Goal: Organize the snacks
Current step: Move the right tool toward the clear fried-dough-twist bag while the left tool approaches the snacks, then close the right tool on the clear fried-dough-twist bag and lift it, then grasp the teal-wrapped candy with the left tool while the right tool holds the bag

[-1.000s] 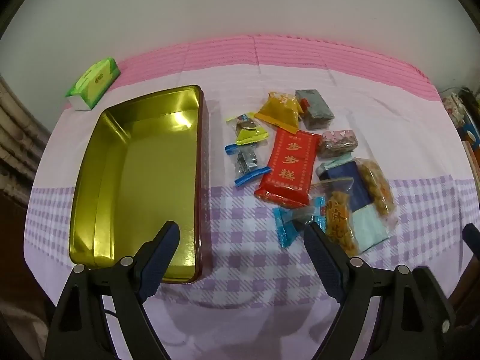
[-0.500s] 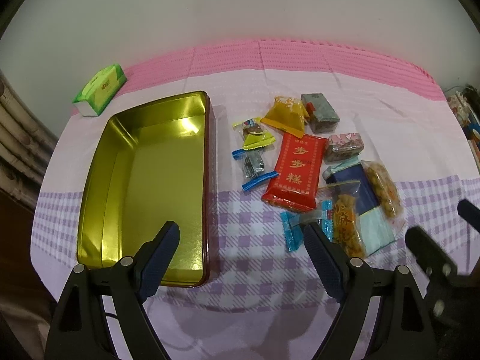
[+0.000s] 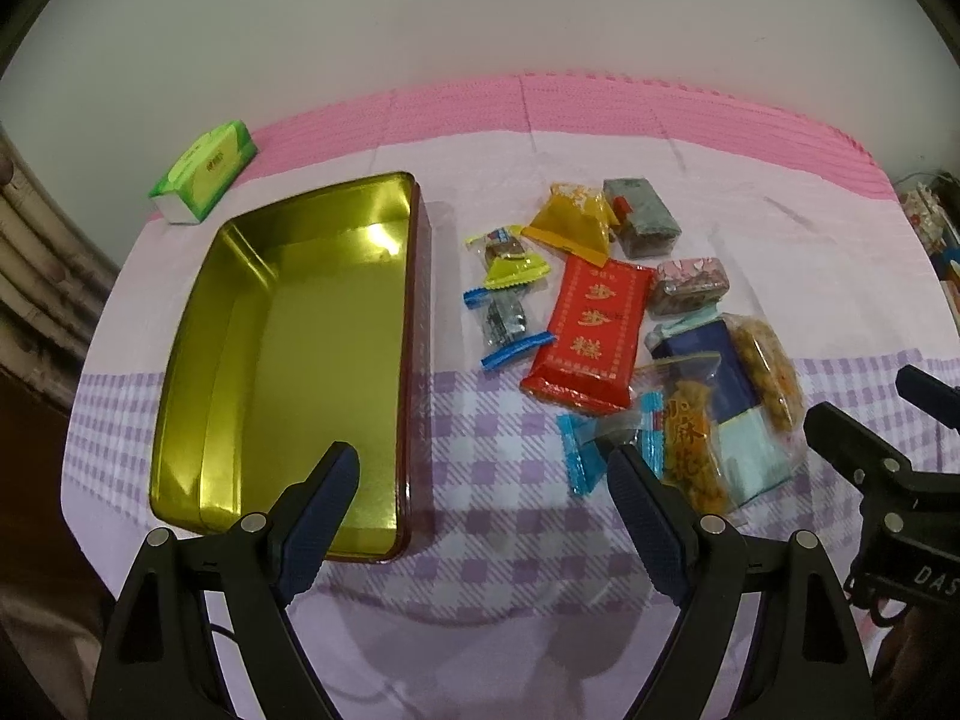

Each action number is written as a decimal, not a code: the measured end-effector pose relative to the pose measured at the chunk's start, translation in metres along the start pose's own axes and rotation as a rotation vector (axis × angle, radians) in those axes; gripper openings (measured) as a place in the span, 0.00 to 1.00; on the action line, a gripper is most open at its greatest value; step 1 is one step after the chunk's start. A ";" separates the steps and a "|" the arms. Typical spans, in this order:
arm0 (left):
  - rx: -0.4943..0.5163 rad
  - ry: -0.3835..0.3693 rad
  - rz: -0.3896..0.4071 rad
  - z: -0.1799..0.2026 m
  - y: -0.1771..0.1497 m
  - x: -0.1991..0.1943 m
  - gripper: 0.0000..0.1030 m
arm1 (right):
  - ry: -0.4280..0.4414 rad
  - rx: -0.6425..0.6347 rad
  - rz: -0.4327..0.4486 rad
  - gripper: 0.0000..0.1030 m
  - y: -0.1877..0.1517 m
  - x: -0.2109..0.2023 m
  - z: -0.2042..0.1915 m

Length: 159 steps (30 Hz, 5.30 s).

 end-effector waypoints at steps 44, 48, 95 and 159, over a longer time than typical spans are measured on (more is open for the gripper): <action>-0.017 0.024 -0.052 -0.001 -0.008 0.011 0.82 | 0.094 -0.035 -0.047 0.73 -0.002 0.017 0.001; -0.018 0.025 -0.051 -0.001 -0.008 0.012 0.82 | 0.096 -0.039 -0.056 0.71 -0.002 0.022 0.001; 0.018 -0.022 -0.088 0.018 -0.006 0.022 0.82 | 0.042 -0.061 -0.095 0.34 -0.007 0.066 0.041; 0.026 -0.142 -0.253 0.043 0.012 0.089 0.38 | 0.011 0.047 -0.086 0.35 -0.024 0.043 0.079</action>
Point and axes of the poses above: each gripper's, at about its wrist camera, not at the fingertips, and x roughly the way its jaws point, z to its right, y to its top, the point moved 1 cm from there along x, roughly the way its jaws point, and after that the axes turned 10 degrees about z, right-handed, at the moved point
